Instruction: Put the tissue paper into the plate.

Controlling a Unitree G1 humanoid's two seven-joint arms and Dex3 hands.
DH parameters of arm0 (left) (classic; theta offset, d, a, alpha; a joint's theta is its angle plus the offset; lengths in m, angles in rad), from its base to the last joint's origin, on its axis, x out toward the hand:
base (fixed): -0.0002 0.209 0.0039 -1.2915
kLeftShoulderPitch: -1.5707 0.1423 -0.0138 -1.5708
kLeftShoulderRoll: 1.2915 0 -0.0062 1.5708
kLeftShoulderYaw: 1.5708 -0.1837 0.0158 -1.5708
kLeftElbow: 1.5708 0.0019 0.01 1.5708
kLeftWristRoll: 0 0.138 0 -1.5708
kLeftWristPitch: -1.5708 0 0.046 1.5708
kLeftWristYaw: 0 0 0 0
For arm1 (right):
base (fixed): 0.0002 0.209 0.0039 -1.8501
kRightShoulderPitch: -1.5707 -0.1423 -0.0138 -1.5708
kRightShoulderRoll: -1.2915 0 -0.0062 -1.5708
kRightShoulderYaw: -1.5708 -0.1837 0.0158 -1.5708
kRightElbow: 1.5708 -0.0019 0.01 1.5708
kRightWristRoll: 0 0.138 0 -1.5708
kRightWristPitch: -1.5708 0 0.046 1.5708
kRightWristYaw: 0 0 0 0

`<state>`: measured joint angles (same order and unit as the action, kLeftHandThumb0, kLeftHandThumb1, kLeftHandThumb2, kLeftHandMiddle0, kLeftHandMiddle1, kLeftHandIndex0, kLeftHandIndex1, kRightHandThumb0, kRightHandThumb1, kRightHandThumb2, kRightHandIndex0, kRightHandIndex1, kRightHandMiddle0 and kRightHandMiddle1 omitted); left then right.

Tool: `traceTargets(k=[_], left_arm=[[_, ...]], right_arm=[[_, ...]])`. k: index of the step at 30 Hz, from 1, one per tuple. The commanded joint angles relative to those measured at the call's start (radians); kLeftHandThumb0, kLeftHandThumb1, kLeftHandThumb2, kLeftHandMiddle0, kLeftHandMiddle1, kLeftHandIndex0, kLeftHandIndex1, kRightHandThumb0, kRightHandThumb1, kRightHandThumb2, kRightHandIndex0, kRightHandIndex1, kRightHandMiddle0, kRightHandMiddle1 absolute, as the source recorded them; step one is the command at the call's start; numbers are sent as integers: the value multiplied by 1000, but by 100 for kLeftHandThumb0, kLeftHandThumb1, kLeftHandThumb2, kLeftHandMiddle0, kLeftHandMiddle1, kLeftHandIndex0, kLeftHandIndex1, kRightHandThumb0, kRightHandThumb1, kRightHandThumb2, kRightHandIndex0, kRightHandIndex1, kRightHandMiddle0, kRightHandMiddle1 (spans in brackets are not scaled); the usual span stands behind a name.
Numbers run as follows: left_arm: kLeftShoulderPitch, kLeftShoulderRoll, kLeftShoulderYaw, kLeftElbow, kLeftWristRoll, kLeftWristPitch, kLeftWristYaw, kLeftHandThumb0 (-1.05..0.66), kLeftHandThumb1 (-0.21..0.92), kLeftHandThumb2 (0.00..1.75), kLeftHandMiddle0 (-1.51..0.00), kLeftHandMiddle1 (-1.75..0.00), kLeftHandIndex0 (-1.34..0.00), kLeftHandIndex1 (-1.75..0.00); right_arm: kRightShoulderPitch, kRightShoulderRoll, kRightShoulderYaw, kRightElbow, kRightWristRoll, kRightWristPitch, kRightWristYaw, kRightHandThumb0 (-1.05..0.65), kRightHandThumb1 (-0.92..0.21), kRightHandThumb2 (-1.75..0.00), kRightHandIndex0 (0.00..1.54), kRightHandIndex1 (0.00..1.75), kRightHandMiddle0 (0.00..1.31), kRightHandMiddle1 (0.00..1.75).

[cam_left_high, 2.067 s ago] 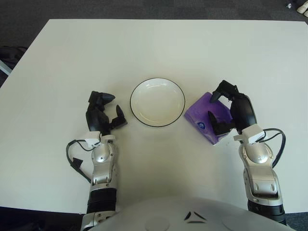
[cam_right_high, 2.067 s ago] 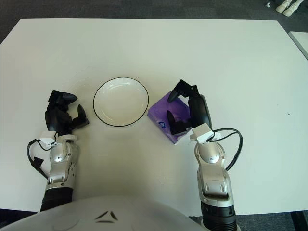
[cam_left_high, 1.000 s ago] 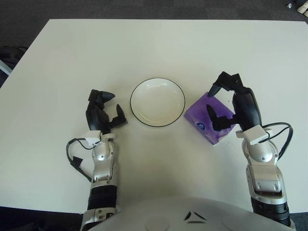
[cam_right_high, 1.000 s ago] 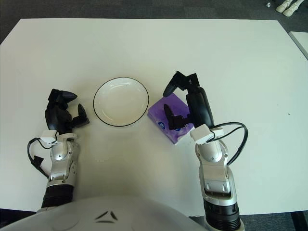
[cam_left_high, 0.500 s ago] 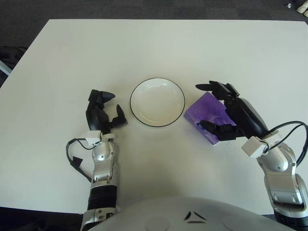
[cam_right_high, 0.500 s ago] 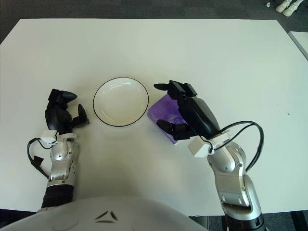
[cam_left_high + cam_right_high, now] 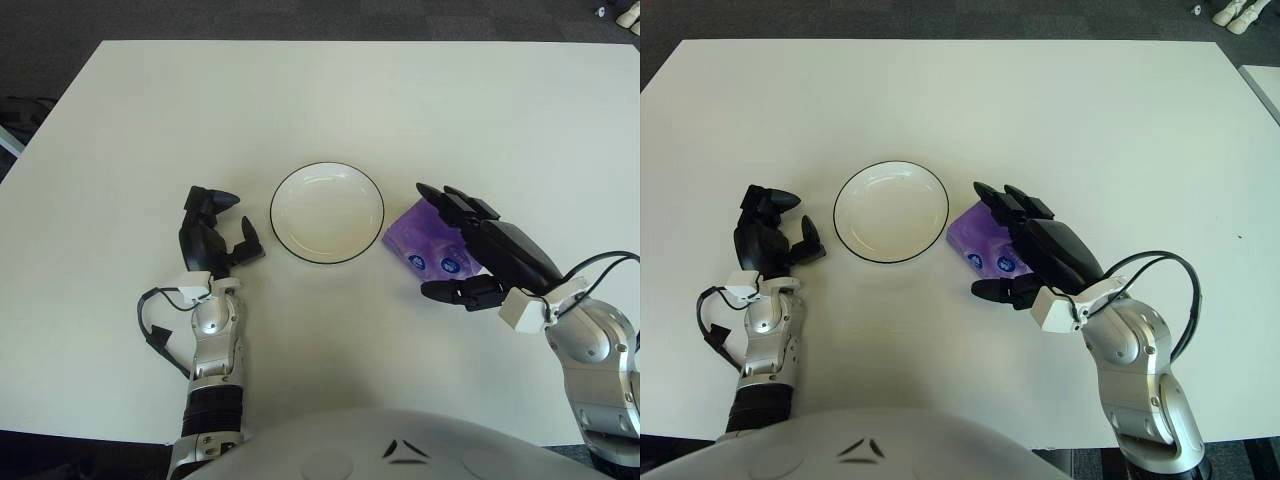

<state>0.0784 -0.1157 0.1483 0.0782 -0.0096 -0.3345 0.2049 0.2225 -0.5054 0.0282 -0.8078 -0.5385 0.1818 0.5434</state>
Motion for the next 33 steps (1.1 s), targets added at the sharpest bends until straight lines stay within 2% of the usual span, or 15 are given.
traceTargets(k=[1,9,17,26,33], left_arm=[[57,-12,-3,59,-12,34,-7,-1,15,152,-72,-175,-51,-175],[72,-20,-4,40,-6,42,4,-1,17,150,-71,-174,-49,-175],[87,-27,-2,20,-12,46,5,-1,2,167,-83,-175,-61,-174],[99,-26,-4,5,-32,43,-2,-1,-1,169,-86,-175,-64,-171],[105,-23,-7,3,-25,45,6,-1,-3,171,-87,-175,-65,-171]], right_arm=[[-5,-31,1,13,0,1,29,-104,-68,-46,0,0,0,0],[-20,-58,26,61,6,13,71,-102,-67,-46,0,0,0,0],[-25,-55,62,148,2,-2,44,-99,-64,-46,0,0,0,0],[-37,-63,88,199,-32,-20,11,-97,-61,-48,0,0,0,0],[-81,-59,120,233,-63,-30,-1,-94,-59,-54,0,0,0,0]])
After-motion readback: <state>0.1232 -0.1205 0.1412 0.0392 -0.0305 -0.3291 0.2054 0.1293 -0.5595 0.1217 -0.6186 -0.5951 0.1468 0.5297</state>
